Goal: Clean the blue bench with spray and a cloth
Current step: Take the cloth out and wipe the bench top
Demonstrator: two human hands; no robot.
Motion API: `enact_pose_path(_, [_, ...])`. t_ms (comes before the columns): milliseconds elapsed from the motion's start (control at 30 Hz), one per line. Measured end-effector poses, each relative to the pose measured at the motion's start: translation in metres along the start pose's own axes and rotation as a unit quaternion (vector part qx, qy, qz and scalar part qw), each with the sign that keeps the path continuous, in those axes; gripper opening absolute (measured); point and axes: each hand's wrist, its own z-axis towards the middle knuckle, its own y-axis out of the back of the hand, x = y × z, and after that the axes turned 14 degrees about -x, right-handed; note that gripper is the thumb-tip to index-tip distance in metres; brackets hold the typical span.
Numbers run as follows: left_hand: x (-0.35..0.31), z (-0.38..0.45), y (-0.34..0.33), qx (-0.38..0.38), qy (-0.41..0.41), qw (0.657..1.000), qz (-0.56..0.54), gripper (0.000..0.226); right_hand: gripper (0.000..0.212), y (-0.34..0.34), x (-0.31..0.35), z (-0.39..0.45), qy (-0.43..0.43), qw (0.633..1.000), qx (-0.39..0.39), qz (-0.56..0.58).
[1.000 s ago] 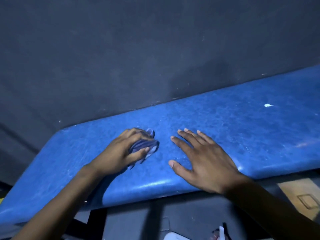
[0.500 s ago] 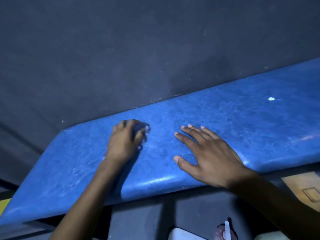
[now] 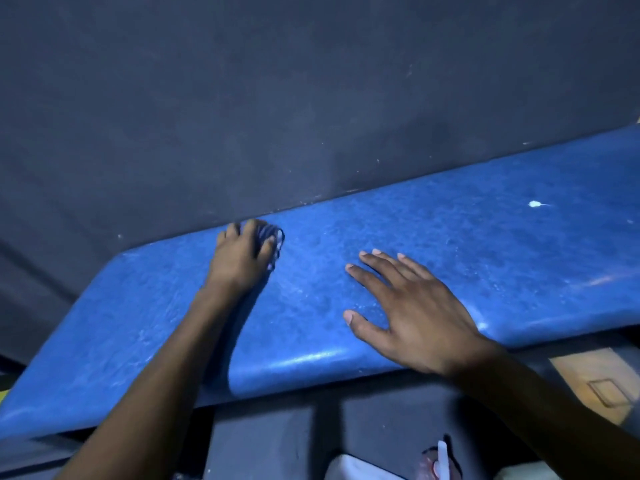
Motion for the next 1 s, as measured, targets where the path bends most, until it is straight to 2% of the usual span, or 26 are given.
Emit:
enact_pose_path(67, [-0.019,0.015,-0.01,0.027,-0.008,1.0,-0.006,0.052,0.076,0.0,0.0,0.0,0.0,1.0,0.0,0.001])
enact_pose_path(167, [-0.05,-0.013,0.001,0.071,-0.143,0.984,-0.074,0.052,0.074,0.0,-0.001,0.0,-0.001,1.0,-0.003,0.004])
enact_pose_path(267, [-0.028,-0.047,0.036,0.1,-0.221,0.965,-0.099,0.045,0.073,0.0,-0.002,0.0,0.002,1.0,-0.005,0.009])
enact_pose_path(333, [0.002,-0.054,0.051,0.095,-0.215,0.966,-0.109,0.041,0.072,-0.002,-0.001,0.0,-0.001,1.0,-0.007,0.013])
enact_pose_path(400, [0.017,-0.033,0.043,0.049,-0.188,0.975,-0.109,0.043,0.072,-0.003,-0.002,0.0,-0.003,1.0,-0.013,0.012])
enact_pose_path(533, [-0.016,0.016,-0.002,0.031,-0.121,0.988,-0.094,0.035,0.071,-0.003,-0.002,0.0,-0.001,1.0,-0.018,0.009])
enact_pose_path(667, [-0.046,-0.02,0.009,0.072,-0.229,0.962,-0.127,0.042,0.071,-0.004,-0.003,0.0,0.005,1.0,-0.018,0.007])
enact_pose_path(767, [-0.018,-0.045,0.038,0.094,-0.256,0.953,-0.133,0.042,0.07,-0.004,-0.002,0.0,0.003,1.0,-0.022,0.01])
enact_pose_path(867, [0.014,-0.013,0.03,0.05,-0.198,0.973,-0.112,0.048,0.07,-0.004,-0.002,0.0,0.001,1.0,-0.027,0.012])
enact_pose_path(933, [0.008,0.012,0.011,0.023,-0.133,0.988,-0.08,0.054,0.07,-0.004,-0.002,0.0,0.001,1.0,-0.025,0.011])
enact_pose_path(1000, [-0.014,0.019,-0.004,0.02,-0.112,0.99,-0.08,0.056,0.07,-0.004,-0.003,-0.001,0.002,1.0,-0.023,0.009])
